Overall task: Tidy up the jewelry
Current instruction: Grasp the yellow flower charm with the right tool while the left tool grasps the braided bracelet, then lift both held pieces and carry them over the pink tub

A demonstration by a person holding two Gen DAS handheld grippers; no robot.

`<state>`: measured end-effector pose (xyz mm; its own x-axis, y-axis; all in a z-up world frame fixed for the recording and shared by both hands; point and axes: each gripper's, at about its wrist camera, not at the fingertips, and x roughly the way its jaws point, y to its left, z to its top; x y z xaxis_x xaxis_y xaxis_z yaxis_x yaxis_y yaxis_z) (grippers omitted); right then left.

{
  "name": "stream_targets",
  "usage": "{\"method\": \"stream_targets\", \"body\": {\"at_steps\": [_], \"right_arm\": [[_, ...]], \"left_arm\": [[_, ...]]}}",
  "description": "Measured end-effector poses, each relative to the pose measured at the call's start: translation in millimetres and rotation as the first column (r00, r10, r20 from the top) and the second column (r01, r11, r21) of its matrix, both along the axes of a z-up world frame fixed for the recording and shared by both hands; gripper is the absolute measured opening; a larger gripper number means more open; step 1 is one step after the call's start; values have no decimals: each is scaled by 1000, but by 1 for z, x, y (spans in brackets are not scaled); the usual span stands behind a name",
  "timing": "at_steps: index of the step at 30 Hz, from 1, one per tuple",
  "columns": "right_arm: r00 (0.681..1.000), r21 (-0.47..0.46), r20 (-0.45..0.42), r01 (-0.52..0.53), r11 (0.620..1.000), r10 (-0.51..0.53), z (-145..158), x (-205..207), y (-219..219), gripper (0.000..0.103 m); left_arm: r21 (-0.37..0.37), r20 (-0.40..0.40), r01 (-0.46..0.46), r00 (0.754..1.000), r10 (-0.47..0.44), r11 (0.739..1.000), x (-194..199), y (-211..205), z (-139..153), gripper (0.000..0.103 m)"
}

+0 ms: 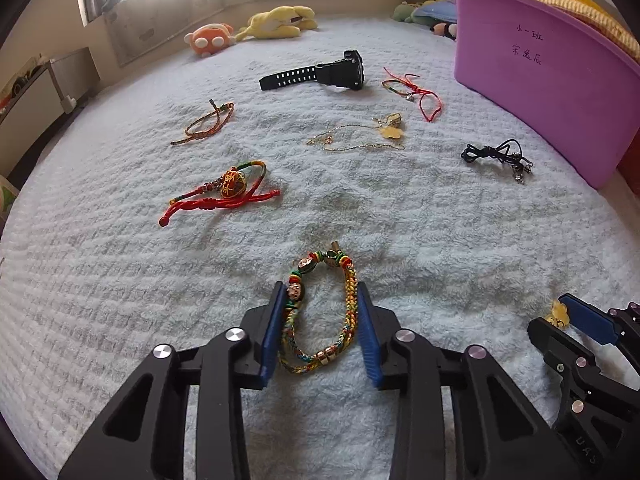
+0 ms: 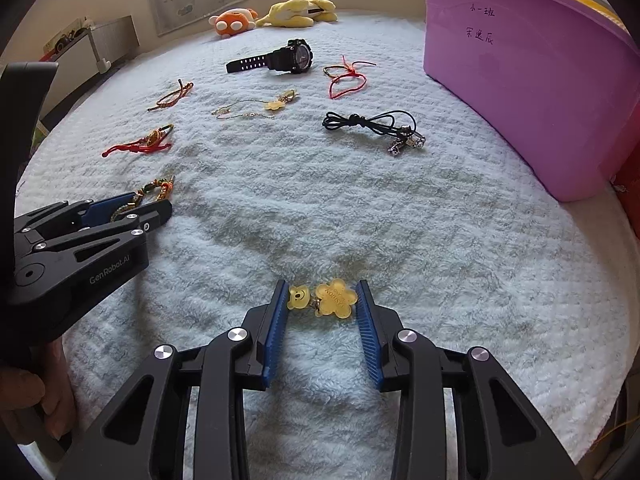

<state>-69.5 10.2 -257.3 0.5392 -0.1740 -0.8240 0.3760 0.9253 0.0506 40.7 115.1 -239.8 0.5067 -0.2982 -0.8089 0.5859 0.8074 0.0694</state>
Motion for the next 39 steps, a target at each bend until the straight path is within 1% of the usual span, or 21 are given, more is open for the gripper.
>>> {"method": "stream_targets", "body": {"at_steps": [2,3,7,12,16,21,26,30,34,39], "right_arm": [[1000,-2,1,-5,1000,5,2,-1,0,33],[1000,-4,1,-8,1000,8,3,-2,1,33],[1000,-5,2,-15,1000,15,8,-5,0,33],[1000,-2,1,-28,1000,28,21,-6,0,33],[999,0,-4,-32,999,32,35,-10,-1,33],[999,12,-16,-29,1000,29,61,-18,-6,33],[999,4,-16,-45,999,45,101,-26,-9,33],[998,-10,-17,-63,998,63,143,-32,-13,33],[1000,1,-3,-28,1000,28,187,-41,-28,33],[999,23,37,13,1000,-14,239,-50,-56,33]], "left_arm": [[14,10,13,1000,-13,1000,-4,-3,2,14],[17,8,16,1000,-16,1000,-5,-3,3,13],[-1,-18,8,1000,-8,1000,-6,0,10,13],[-18,-25,19,1000,-20,1000,-13,3,26,12],[-27,-33,28,999,-29,999,-21,5,42,12],[-36,-47,22,999,-23,999,-30,9,70,12],[-38,-58,37,998,-39,999,-42,13,106,12],[-34,-67,59,996,-62,998,-51,14,144,12],[-32,-53,86,995,-88,996,-59,6,184,12],[-60,-39,100,994,-102,993,-63,-18,232,12]]}}
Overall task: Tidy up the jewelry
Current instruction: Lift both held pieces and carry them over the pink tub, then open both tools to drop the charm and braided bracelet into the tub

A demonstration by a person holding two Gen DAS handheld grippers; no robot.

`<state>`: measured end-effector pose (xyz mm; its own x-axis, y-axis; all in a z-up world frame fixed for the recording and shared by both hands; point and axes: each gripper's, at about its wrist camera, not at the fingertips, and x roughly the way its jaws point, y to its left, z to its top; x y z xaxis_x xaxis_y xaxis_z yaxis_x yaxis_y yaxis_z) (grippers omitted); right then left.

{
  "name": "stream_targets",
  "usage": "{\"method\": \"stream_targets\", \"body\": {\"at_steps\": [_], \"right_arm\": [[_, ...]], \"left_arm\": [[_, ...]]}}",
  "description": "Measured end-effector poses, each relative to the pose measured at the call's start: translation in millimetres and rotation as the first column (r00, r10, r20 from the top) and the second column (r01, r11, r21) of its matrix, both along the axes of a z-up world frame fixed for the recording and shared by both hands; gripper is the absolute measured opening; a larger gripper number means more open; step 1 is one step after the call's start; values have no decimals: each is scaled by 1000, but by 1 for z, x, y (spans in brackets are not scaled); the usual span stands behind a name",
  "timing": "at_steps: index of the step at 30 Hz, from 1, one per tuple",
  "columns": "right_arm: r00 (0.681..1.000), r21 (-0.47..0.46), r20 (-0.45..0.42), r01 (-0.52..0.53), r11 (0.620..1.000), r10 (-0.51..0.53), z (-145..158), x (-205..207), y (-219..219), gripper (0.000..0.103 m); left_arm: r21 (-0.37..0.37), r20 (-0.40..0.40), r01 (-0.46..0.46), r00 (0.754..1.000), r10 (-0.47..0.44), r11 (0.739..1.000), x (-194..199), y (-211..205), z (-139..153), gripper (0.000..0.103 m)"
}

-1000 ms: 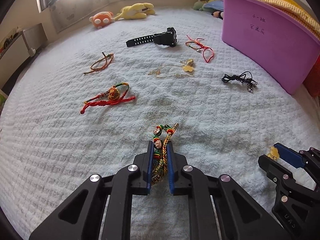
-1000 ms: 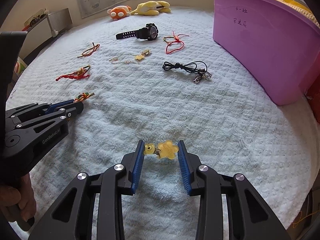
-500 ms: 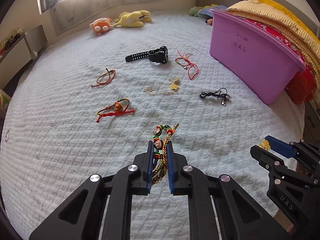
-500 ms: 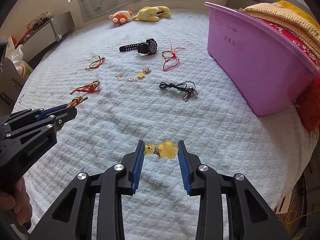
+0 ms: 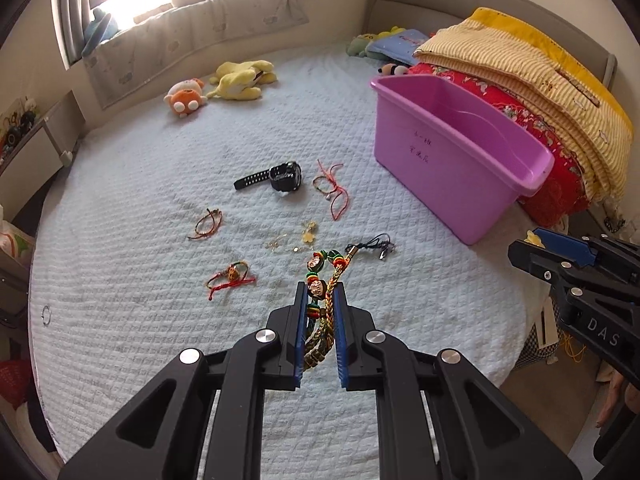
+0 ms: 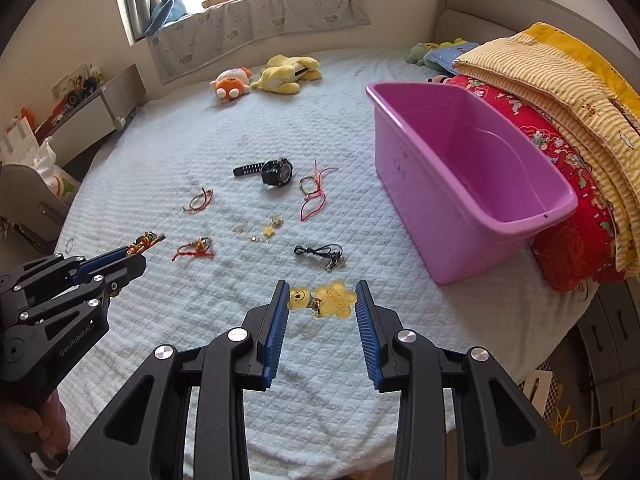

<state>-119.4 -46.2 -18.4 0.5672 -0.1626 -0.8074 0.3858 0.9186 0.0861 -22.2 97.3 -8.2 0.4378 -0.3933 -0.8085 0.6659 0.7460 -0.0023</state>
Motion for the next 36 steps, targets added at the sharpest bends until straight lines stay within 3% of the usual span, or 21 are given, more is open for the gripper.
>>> {"method": "stream_targets", "body": {"at_steps": [7,12,14,20,24,36], "right_arm": [[998,30,60,-2,1000,0,53,-6,-70,33],[994,31,79,-80,996,77,71,0,-150,33],[990,32,74,-125,992,122,75,7,-186,33],[977,58,57,-209,976,206,78,21,-281,33],[970,84,28,-244,966,243,70,34,-321,33],[959,229,-71,-252,940,274,24,71,-362,33]], "left_arm": [[-62,10,-26,1000,27,998,1,-68,53,12],[-100,23,-98,995,101,990,4,-142,76,12],[-117,-6,-147,989,147,982,6,-171,81,12],[-101,-90,-227,972,218,969,8,-257,78,12],[-59,-115,-236,967,229,970,10,-300,72,12],[36,-216,-273,937,274,961,33,-355,36,13]]}}
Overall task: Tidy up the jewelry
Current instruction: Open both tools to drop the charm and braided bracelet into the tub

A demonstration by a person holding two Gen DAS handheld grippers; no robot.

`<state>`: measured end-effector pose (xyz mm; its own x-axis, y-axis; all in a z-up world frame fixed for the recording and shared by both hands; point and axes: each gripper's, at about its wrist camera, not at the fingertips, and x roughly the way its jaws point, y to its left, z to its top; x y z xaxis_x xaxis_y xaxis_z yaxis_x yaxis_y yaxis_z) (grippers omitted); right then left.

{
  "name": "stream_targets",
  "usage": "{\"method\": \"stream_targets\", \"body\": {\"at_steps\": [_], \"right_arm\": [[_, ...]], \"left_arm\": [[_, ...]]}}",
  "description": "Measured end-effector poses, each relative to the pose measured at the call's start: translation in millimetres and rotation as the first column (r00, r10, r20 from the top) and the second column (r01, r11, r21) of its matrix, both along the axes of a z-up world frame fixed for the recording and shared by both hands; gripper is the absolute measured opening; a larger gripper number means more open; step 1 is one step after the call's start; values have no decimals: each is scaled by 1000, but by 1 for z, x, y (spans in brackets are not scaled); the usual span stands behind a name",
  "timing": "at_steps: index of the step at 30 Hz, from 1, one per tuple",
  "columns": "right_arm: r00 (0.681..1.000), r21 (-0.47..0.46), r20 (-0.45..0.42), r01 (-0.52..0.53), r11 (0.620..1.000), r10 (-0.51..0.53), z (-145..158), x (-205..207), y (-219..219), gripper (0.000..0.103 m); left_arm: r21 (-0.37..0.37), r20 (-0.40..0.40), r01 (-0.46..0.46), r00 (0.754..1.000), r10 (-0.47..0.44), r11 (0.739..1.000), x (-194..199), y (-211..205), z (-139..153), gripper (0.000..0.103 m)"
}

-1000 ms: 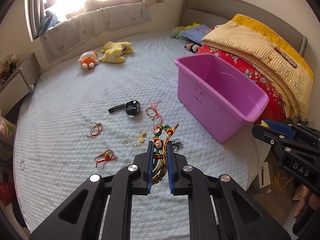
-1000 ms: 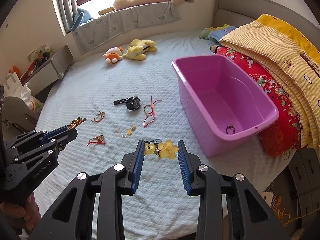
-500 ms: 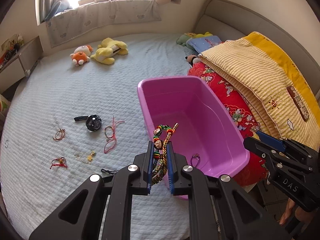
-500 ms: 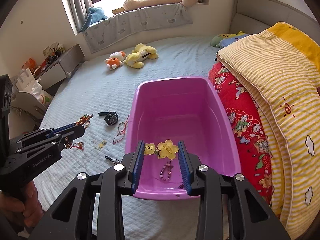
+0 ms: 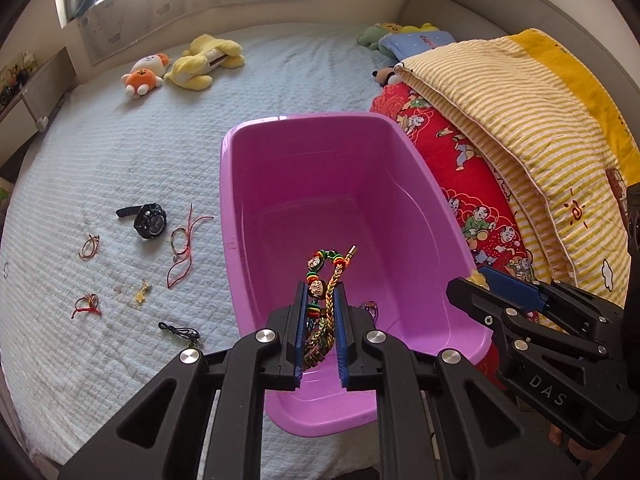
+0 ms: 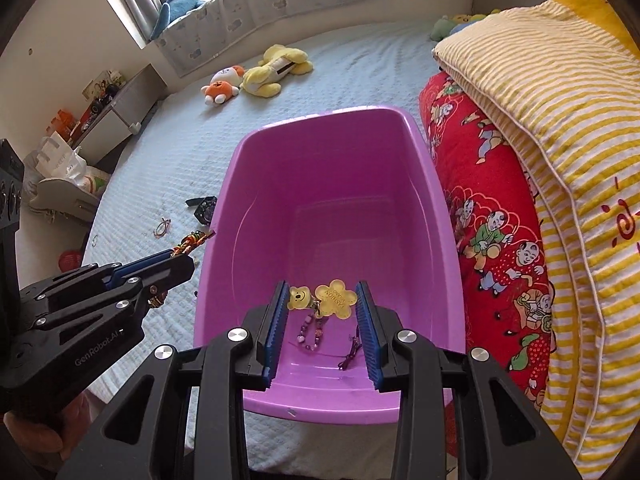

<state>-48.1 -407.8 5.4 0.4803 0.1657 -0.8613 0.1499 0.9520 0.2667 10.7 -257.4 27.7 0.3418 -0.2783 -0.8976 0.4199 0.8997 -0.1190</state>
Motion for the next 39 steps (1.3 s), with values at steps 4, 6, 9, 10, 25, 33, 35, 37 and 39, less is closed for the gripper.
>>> {"method": "stream_targets", "body": {"at_steps": [4,6,9,10,25,33,35,37,39], "right_arm": [[999,2,-38,-15,1000,15,-14,7,-1,33],[999,4,-49,-19,1000,19,-18,10,-1,33],[998,-13,-56,-37,999,37,-21,14,-1,33],[997,-11,-61,-40,999,39,-22,16,-2,33],[994,0,-105,1,1000,-1,-18,21,-15,54],[994,14,-112,8,1000,-6,-7,16,-15,57],[993,15,-114,10,1000,-8,-5,15,-15,58],[993,15,-115,9,1000,-7,-3,14,-13,58],[993,16,-117,6,1000,-4,-1,13,-12,58]], "left_arm": [[27,-51,-22,998,23,999,9,-3,-15,13],[36,-61,-27,998,29,999,11,-4,-18,13],[34,-72,-40,996,42,999,15,-4,-22,14],[40,-77,-44,996,47,998,16,-4,-23,16],[60,5,-72,997,71,996,17,-4,-1,76],[54,-9,-82,997,82,995,16,-1,6,76],[56,-13,-86,996,86,995,15,0,6,76],[55,-16,-89,996,90,995,14,3,8,76],[47,-16,-93,995,94,995,14,6,10,76]]}}
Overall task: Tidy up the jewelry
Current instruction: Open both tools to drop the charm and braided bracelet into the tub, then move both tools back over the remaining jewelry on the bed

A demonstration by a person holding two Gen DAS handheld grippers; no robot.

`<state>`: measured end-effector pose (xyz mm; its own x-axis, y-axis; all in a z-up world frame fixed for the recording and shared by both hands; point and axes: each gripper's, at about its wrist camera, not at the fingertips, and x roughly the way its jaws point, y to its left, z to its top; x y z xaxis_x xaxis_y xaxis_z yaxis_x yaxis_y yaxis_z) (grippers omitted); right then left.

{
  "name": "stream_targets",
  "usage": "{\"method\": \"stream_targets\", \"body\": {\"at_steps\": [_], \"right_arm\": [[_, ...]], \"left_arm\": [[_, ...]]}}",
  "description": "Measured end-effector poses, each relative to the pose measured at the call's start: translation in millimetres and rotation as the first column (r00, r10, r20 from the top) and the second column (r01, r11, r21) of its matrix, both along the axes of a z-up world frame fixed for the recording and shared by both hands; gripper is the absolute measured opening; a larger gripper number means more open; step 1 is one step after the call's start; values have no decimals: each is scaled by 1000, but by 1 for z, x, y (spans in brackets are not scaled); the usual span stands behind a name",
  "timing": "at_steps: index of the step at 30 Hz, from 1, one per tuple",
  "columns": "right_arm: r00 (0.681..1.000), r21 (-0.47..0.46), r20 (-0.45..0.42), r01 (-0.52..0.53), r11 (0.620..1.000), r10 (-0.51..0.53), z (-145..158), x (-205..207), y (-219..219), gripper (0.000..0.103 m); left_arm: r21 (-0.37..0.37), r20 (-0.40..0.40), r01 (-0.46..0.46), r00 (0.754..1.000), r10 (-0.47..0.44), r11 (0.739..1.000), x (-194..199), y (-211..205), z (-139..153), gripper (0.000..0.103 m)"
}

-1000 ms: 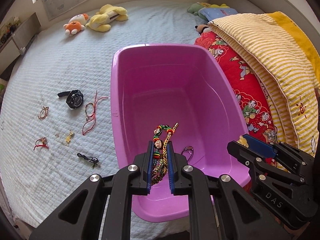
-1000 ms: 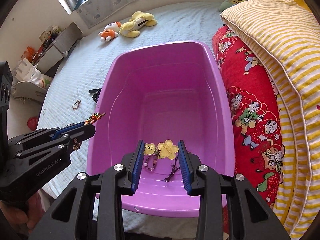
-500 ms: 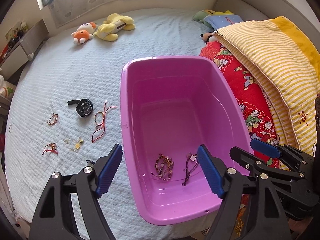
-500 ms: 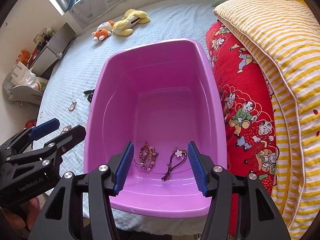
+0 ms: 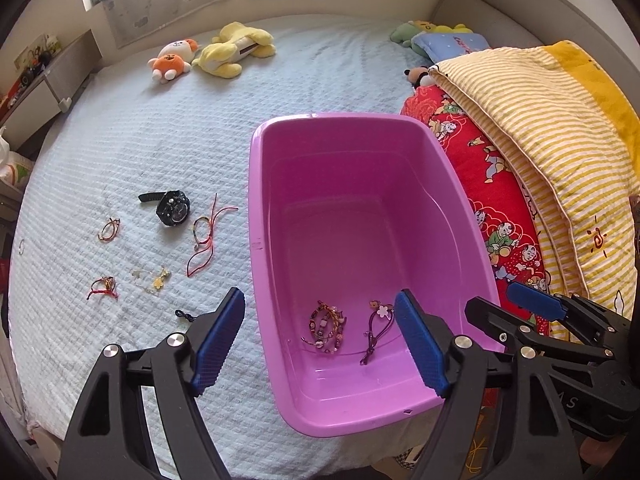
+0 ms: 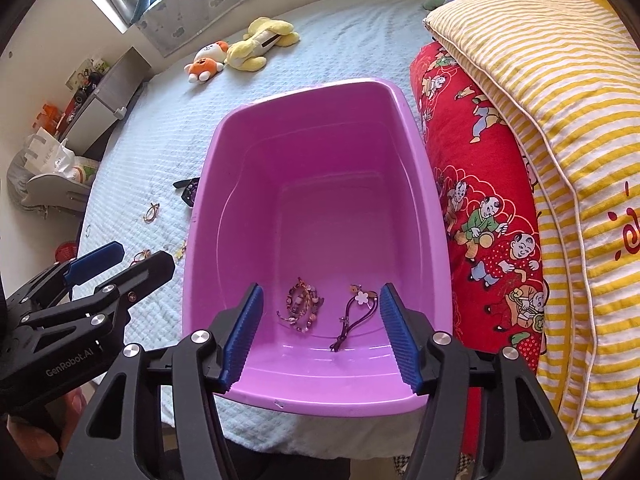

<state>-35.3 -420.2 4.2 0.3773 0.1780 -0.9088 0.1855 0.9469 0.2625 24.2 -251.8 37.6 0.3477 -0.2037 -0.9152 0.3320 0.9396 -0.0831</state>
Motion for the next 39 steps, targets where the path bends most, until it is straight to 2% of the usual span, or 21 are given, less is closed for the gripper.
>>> {"method": "stream_targets", "body": {"at_steps": [18,39], "right_arm": [[1000,17,-12,14,1000,-13,5,-13,6,61],[1000,22,-16,-1,1000,1,6,-9,11,62]], "left_arm": [[-4,36,-2,999,3,1000,-6,7,17,76],[-2,38,-11,999,11,1000,-5,13,19,76]]}}
